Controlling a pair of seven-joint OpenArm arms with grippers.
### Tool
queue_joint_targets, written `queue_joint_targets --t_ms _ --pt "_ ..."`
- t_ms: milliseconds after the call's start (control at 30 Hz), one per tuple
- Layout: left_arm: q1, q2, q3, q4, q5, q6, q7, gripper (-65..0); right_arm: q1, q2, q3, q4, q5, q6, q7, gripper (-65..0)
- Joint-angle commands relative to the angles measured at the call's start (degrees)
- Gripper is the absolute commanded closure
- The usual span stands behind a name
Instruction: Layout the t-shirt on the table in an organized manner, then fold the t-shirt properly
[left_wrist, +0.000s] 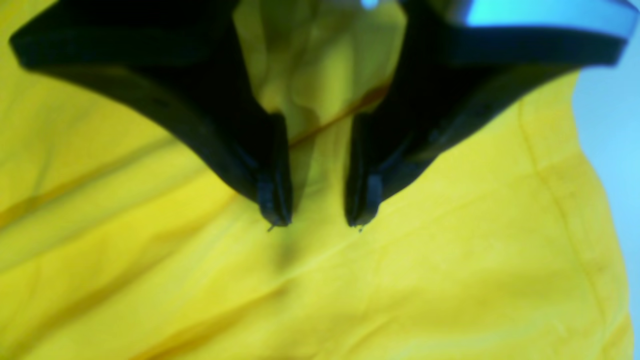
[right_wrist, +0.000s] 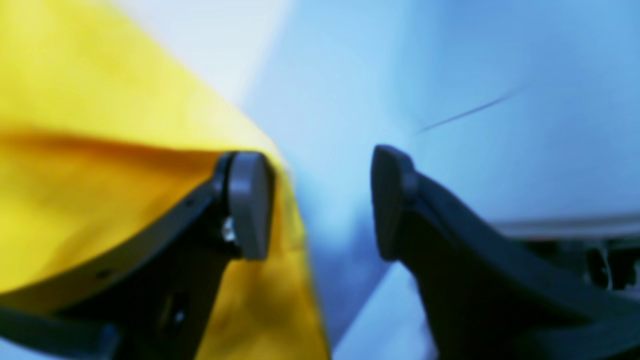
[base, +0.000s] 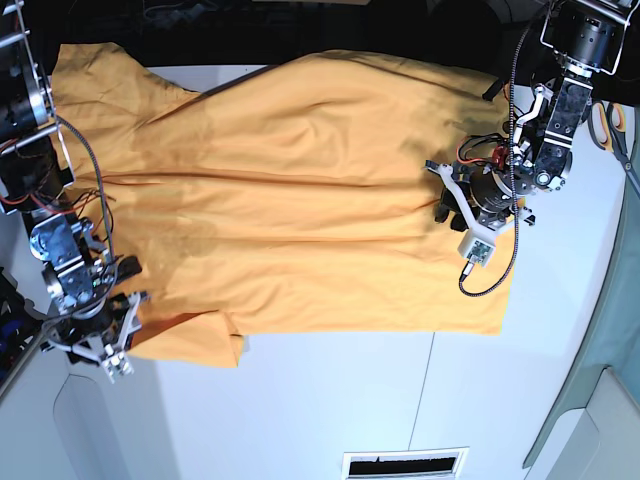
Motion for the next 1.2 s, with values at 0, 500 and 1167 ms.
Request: queue_joint_targets --t_ms 0,500,1167 --pt "0.4 -0.8 -0.1 -0.2 1.6 0.1 3.1 -22.6 3.4 1.2 0.6 0.8 0.3 -1.1 1.2 -30.8" --pt "0.7 -0.8 -0.1 -0.2 2.4 0.1 4.0 -22.6 0.9 2.4 12.7 0.7 7.6 0.0 -1.4 -30.8" --pt "0.6 -1.1 -0.1 -0.2 5.0 0.1 3.5 -22.6 -7.3 1.9 23.1 9.1 9.6 -1.0 -7.3 -38.8"
